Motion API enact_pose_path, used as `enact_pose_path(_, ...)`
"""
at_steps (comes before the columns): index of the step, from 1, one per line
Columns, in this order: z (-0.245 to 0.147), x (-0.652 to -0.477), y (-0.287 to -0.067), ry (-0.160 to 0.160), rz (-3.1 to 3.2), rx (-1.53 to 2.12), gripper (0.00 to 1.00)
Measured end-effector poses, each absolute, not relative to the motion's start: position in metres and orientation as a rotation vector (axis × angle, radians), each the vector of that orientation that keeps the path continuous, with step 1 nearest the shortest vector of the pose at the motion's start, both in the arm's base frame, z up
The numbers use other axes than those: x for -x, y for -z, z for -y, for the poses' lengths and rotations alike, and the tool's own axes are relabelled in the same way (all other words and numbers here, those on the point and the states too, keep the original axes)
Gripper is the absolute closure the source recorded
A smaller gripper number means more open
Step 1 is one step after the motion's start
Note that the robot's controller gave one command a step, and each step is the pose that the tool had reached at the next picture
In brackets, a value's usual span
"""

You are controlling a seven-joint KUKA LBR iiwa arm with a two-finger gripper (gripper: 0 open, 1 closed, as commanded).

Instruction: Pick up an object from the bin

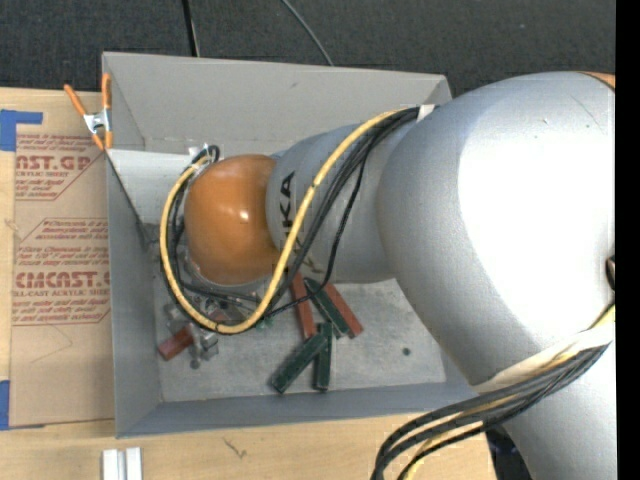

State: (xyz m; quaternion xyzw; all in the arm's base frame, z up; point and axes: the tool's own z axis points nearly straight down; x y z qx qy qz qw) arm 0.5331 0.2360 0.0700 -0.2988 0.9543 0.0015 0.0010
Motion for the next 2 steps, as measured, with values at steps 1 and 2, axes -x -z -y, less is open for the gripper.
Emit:
enact_pose_path(1,-0.236,-0.533,-0.070,-0.005,-2.996,0.938,1.00)
enact_pose_path(2,-0.243,-0.554,-0.249,-0.002,-2.982,0.959,1.00)
